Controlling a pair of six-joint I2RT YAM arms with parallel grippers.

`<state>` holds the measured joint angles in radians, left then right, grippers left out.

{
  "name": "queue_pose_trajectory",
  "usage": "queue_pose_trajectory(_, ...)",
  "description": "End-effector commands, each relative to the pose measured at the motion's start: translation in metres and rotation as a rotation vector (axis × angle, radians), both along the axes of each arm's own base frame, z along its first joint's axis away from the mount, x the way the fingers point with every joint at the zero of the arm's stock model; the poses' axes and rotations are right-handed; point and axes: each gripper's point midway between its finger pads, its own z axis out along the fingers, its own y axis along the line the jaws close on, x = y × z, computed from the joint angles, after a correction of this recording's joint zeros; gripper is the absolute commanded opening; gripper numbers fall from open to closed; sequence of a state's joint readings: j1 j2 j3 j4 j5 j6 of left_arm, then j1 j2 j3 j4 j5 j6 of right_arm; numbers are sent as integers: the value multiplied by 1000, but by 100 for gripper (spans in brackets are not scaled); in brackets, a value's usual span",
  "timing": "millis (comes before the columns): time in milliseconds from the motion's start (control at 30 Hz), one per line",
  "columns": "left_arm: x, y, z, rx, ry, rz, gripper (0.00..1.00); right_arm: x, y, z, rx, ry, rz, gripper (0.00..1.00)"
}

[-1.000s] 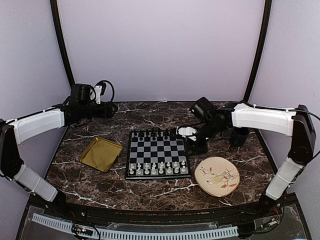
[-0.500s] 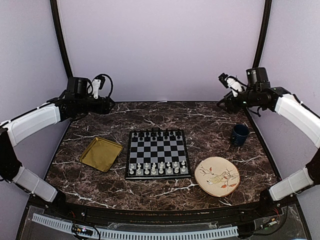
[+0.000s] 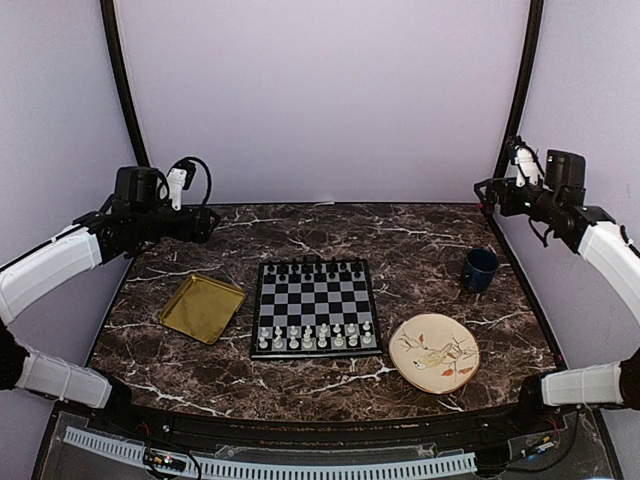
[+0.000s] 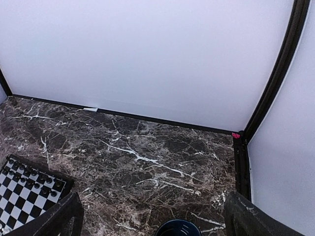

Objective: Set up the chess pieces on the board
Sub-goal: Reset both arms

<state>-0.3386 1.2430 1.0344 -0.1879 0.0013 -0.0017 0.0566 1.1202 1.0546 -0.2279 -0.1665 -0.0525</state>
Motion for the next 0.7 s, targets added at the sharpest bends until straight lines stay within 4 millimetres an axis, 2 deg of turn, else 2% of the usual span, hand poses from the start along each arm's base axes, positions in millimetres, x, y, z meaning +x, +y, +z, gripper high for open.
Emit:
queue_pose_trajectory(0, -11, 11, 13, 28, -134, 7, 99, 3, -25, 10, 48, -71, -105, 100)
queue_pose_trajectory(100, -16, 18, 13, 50, -188, 22, 99, 0, -24, 9, 119, -68, -86, 100)
queue_pose_trajectory(267, -17, 24, 10, 63, -193, 48, 99, -1, -21, 10, 142, -66, -50, 100)
queue_pose_trajectory(667, -14, 22, 2, 68, -161, 45, 99, 0, -19, 8, 160, -59, -28, 100)
